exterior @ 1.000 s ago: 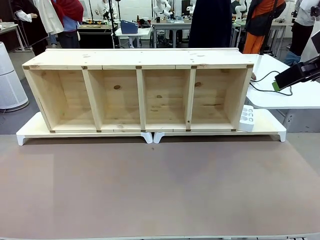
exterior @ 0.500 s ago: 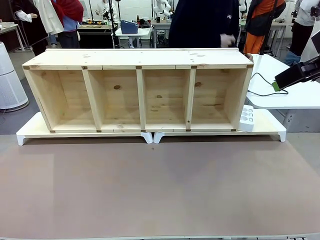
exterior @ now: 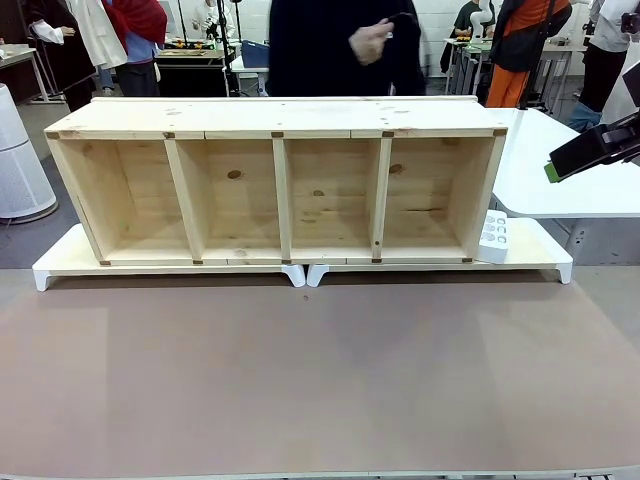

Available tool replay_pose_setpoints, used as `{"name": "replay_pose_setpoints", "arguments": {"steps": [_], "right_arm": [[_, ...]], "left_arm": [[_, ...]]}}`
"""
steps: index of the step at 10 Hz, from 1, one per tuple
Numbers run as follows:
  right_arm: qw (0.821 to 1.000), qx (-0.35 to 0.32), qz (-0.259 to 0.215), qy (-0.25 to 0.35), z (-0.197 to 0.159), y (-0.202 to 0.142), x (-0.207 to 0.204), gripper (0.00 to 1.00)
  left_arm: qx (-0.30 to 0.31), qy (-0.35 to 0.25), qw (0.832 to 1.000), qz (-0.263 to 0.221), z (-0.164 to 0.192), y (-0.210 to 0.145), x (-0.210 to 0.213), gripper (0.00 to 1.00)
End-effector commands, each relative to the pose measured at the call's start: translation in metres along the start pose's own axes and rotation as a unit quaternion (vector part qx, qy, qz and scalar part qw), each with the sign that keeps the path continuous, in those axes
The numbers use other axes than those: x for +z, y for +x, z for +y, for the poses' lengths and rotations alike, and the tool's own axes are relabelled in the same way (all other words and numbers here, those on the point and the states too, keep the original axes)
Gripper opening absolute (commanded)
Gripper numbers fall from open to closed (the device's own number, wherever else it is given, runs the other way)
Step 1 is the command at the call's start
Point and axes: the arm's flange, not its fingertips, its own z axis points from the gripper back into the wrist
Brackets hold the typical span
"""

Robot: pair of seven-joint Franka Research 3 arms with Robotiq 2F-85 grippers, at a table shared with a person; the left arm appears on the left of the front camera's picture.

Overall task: Perform cable management.
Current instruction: When the cord part of the Power Cable appears at the lower middle area of the table and stops, grasp the cord part of the Power Cable.

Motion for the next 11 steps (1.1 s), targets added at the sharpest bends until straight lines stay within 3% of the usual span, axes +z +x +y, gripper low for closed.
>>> {"name": "replay_pose_setpoints", "arguments": {"steps": [1,11], "right_arm": [[1.000,0.000,-0.002,-0.001,0.0006,0.0006,0.0003,1.00],[1.000,0.000,-0.002,-0.001,0.0006,0.0006,0.0003,1.00]], "left_arm": [[-0.003,-0.001,1.000,0.001,-0.0008,-0.0001,-0.0004,1.00],[-0.003,-0.001,1.000,0.001,-0.0008,-0.0001,-0.0004,1.00]]}}
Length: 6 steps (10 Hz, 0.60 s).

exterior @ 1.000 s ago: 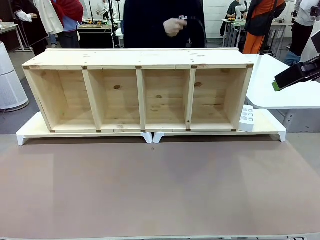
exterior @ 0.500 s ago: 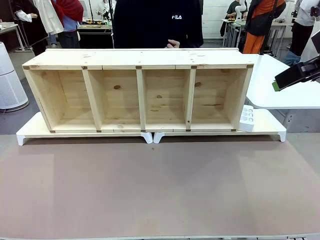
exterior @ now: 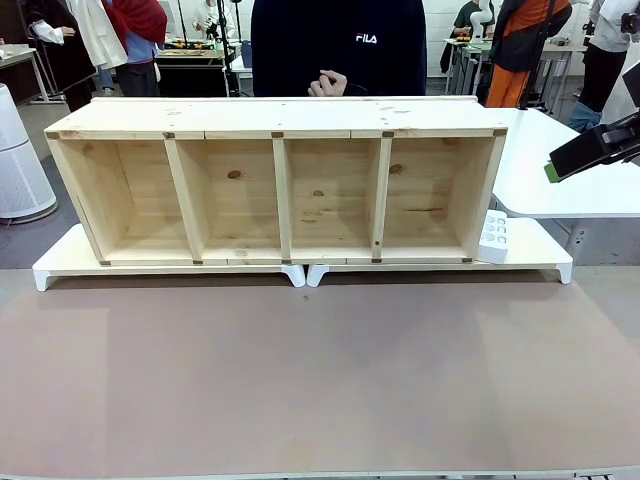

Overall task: Perform cable management.
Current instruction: When the cord part of the Power Cable appears at the lower middle area of the table and stops, grasp the cord part of the Power Cable.

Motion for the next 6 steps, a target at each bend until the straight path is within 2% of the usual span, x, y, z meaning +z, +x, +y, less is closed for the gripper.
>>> {"name": "replay_pose_setpoints", "arguments": {"steps": [1,6], "right_arm": [[1.000,0.000,-0.002,-0.001,0.0006,0.0006,0.0003,1.00],[1.000,0.000,-0.002,-0.001,0.0006,0.0006,0.0003,1.00]], "left_arm": [[-0.003,-0.001,1.000,0.001,-0.0008,-0.0001,-0.0004,1.00],[-0.003,-0.001,1.000,0.001,-0.0008,-0.0001,-0.0004,1.00]]}}
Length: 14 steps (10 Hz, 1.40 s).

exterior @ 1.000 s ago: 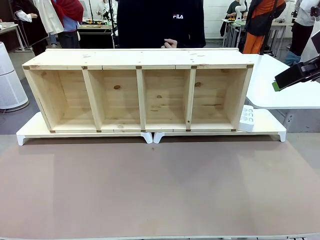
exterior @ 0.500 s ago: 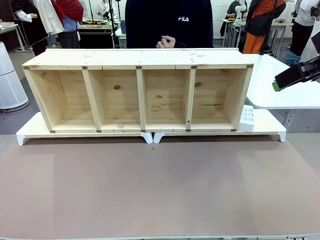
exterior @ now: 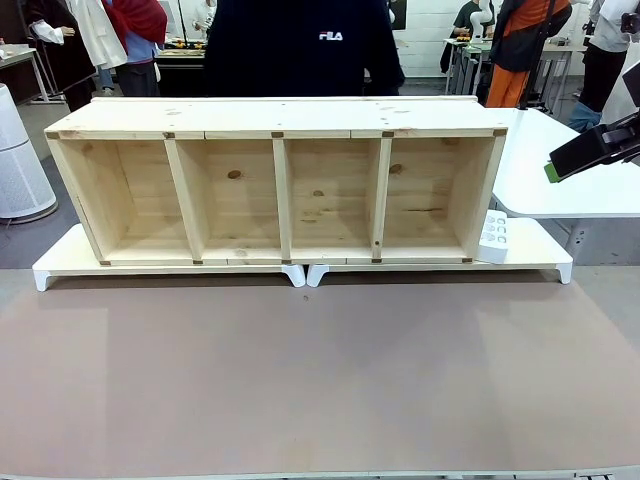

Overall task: Perform cable management.
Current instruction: When the cord part of the Power Cable appears at the lower middle area of the table and stops, grasp the cord part of the Power Cable.

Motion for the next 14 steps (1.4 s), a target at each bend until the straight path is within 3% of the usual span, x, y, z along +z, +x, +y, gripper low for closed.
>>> {"name": "replay_pose_setpoints", "arguments": {"steps": [1,14], "right_arm": [[1.000,0.000,-0.002,-0.001,0.0006,0.0006,0.0003,1.00],[1.000,0.000,-0.002,-0.001,0.0006,0.0006,0.0003,1.00]], "left_arm": [[-0.003,-0.001,1.000,0.001,-0.0008,-0.0001,-0.0004,1.00],[-0.003,-0.001,1.000,0.001,-0.0008,-0.0001,-0.0004,1.00]]}}
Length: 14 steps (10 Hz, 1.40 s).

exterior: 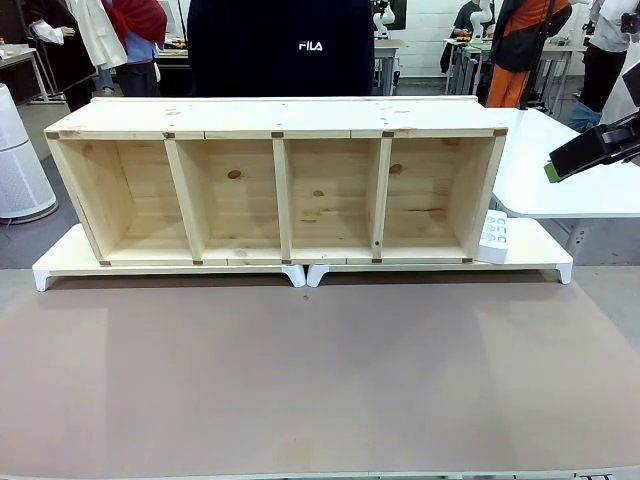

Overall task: Perform cable management.
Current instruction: When the cord part of the Power Cable appears at the lower middle area of the table and stops, grasp the cord part of the Power Cable.

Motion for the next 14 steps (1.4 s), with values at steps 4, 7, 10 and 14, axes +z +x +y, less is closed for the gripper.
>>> {"name": "replay_pose_setpoints", "arguments": {"steps": [4,7,10,14], "right_arm": [[1.000,0.000,-0.002,-0.001,0.0006,0.0006,0.0003,1.00],[1.000,0.000,-0.002,-0.001,0.0006,0.0006,0.0003,1.00],[1.000,0.000,-0.002,-0.001,0.0006,0.0006,0.0003,1.00],[1.000,0.000,-0.002,-0.001,0.0006,0.0006,0.0003,1.00]], "left_arm": [[-0.003,-0.001,1.000,0.001,-0.0008,-0.0001,-0.0004,1.00],[-0.003,-0.001,1.000,0.001,-0.0008,-0.0001,-0.0004,1.00],[-0.003,-0.001,1.000,0.001,-0.0008,-0.0001,-0.0004,1.00],[-0.003,-0.001,1.000,0.001,-0.0008,-0.0001,-0.0004,1.00]]}}
